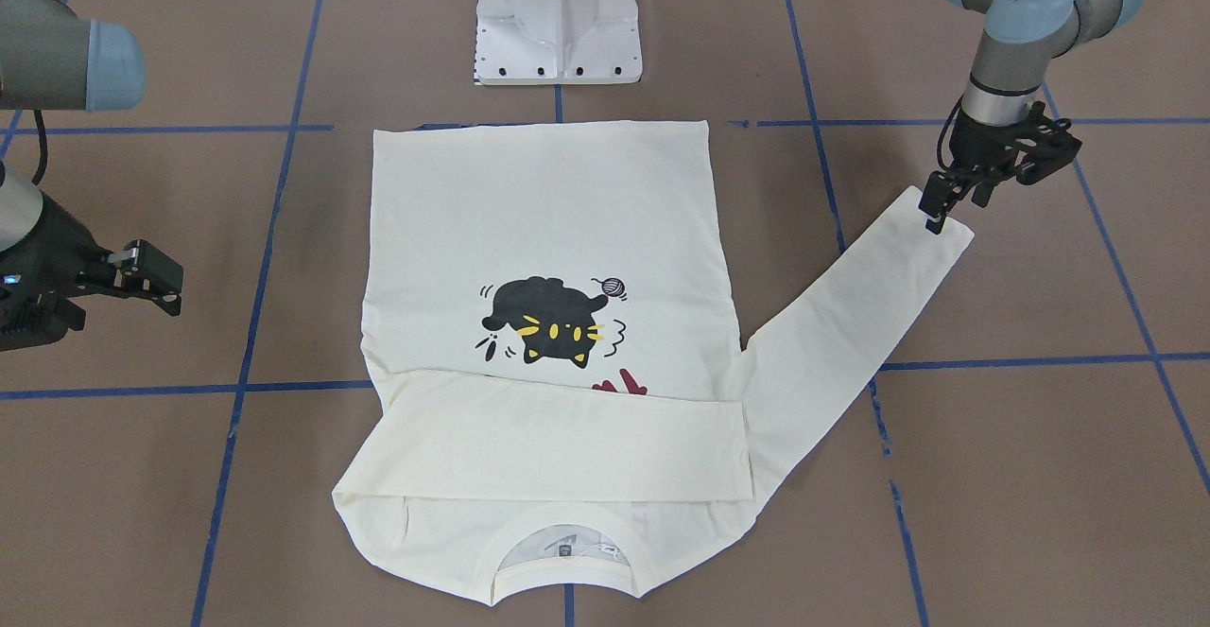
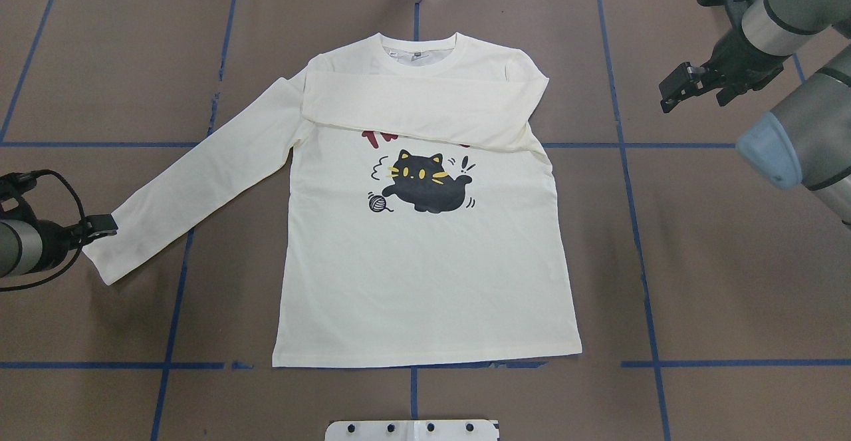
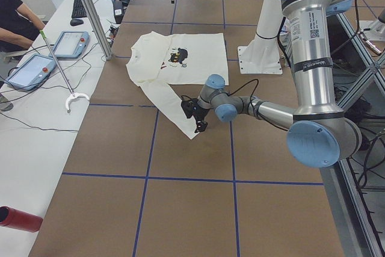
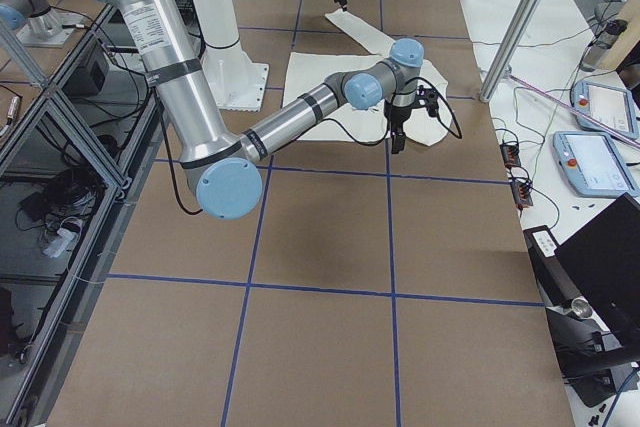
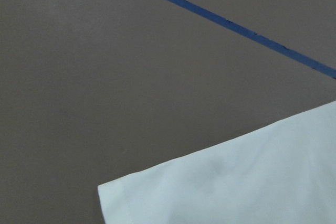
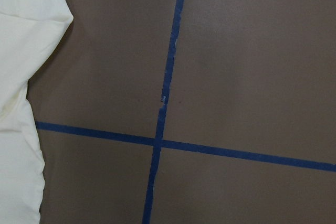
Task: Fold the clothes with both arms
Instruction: 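Release the sleeve and raise the right gripper while the left gripper approaches, then grasp the other sleeve cuff with the left gripper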
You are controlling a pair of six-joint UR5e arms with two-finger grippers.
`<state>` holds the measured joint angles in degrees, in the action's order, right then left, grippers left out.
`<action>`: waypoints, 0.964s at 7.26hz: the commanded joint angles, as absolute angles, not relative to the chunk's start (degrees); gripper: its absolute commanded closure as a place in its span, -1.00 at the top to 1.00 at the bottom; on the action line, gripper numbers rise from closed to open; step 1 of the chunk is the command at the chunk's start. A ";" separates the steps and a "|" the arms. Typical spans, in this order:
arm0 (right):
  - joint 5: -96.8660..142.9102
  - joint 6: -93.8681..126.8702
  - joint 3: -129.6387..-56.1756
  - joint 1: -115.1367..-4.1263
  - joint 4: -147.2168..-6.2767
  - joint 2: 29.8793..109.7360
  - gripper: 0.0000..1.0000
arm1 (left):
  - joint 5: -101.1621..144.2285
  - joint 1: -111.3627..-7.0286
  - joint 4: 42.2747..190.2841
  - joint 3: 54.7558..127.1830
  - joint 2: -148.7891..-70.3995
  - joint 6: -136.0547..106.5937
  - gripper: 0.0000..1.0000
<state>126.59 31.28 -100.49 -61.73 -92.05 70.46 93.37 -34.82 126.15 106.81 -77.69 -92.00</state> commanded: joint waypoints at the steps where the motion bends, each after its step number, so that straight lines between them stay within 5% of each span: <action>1: 126.65 31.11 -100.63 -61.79 -91.93 70.75 1.00 | 93.34 -33.67 126.38 104.52 -78.48 -92.11 0.99; 4: 126.65 31.11 -100.72 -61.87 -91.93 70.75 1.00 | 93.34 -33.31 126.47 104.50 -78.57 -92.11 0.98; 7: 126.56 31.20 -100.81 -61.87 -91.93 70.66 1.00 | 93.34 -32.52 126.47 104.50 -78.57 -92.37 0.64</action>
<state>126.63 31.19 -100.77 -61.87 -91.93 70.72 93.34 -32.88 126.47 104.47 -78.57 -92.25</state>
